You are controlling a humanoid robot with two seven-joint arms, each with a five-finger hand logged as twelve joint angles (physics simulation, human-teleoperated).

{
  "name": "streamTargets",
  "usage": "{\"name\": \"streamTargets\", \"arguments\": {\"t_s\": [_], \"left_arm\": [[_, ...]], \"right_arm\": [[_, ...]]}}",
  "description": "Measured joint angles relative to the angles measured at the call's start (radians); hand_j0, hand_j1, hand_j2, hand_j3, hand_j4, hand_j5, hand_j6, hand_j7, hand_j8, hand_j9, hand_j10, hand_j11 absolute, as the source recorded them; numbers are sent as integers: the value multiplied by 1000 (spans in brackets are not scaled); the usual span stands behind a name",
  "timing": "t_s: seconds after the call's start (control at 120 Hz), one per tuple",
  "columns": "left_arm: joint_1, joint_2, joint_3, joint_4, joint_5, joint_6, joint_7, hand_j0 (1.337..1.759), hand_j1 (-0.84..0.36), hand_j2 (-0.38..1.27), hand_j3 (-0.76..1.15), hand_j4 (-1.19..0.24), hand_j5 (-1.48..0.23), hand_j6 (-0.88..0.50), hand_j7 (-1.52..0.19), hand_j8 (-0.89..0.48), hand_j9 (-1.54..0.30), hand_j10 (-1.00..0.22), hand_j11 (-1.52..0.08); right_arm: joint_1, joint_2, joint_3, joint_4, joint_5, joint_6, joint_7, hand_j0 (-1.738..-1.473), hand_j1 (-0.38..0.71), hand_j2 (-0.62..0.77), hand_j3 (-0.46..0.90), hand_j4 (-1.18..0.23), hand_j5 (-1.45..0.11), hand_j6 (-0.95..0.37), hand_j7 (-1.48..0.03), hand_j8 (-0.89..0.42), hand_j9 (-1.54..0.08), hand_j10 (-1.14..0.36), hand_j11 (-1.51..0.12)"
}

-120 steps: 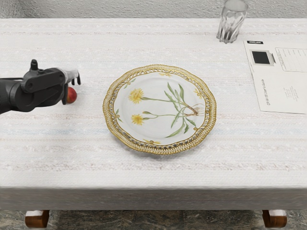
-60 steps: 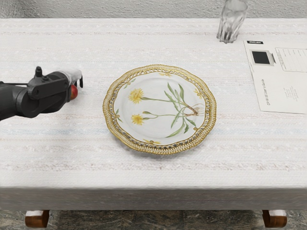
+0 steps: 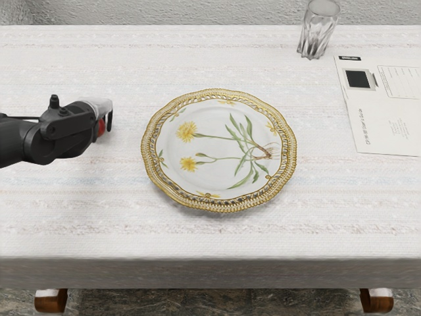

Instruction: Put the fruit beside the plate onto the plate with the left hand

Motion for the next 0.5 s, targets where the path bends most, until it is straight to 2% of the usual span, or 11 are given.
{"name": "streamTargets", "arguments": {"t_s": [0.083,0.142,0.175,0.25,0.358,0.375,0.4,0.442,0.467,0.5], "left_arm": [[-5,1,1,-2,-5,-5,0,1649,-387,491,-10,-841,-1072,-359,-1065,-282,-1084,-501,-1119],[-14,2,0,-5,-13,-9,-1,1649,-370,450,-7,-841,-1103,-365,-1087,-289,-1101,-517,-1135],[-17,3,0,-6,-17,-11,-1,1648,-374,503,-6,-839,-1123,-359,-1097,-278,-1109,-509,-1143],[-44,7,-2,-8,-34,-22,-1,1648,-311,401,-4,-839,-1149,-402,-1115,-311,-1124,-537,-1156],[-81,12,-3,-12,-72,-54,-1,1647,-260,379,-3,-830,-1189,-431,-1128,-339,-1138,-573,-1172],[-86,13,-4,-14,-78,-59,-1,1647,-249,326,-2,-831,-1190,-441,-1125,-352,-1138,-584,-1173],[-94,13,-4,-16,-86,-64,-1,1647,-229,348,-2,-834,-1187,-478,-1127,-375,-1141,-604,-1177],[-112,15,-5,-22,-104,-82,-1,1648,-229,411,-2,-832,-1196,-522,-1142,-339,-1146,-586,-1178],[-123,20,-5,-25,-113,-93,-1,1648,-219,458,-2,-835,-1194,-544,-1144,-375,-1143,-606,-1176],[-133,21,-5,-30,-125,-107,0,1648,-188,390,-1,-836,-1196,-560,-1144,-415,-1142,-623,-1175]], "right_arm": [[0,0,0,0,0,0,0,-1658,-310,-6,0,-33,-43,-34,-43,-33,-43,-33,-43],[0,0,0,0,0,0,0,-1658,-310,-6,0,-33,-43,-34,-43,-33,-43,-33,-43],[0,0,0,0,0,0,0,-1658,-310,-6,0,-33,-43,-34,-43,-33,-43,-33,-43],[0,0,0,0,0,0,0,-1658,-310,-6,0,-33,-43,-34,-43,-33,-43,-33,-43],[0,0,0,0,0,0,0,-1658,-310,-6,0,-33,-43,-34,-43,-33,-43,-33,-43],[0,0,0,0,0,0,0,-1658,-310,-6,0,-33,-43,-34,-43,-33,-43,-33,-43],[0,0,0,0,0,0,0,-1658,-310,-6,0,-33,-43,-34,-43,-33,-43,-33,-43],[0,0,0,0,0,0,0,-1658,-310,-6,0,-33,-43,-34,-43,-33,-43,-33,-43],[0,0,0,0,0,0,0,-1658,-310,-6,0,-33,-43,-34,-43,-33,-43,-33,-43],[0,0,0,0,0,0,0,-1658,-310,-6,0,-33,-43,-34,-43,-33,-43,-33,-43]]}}
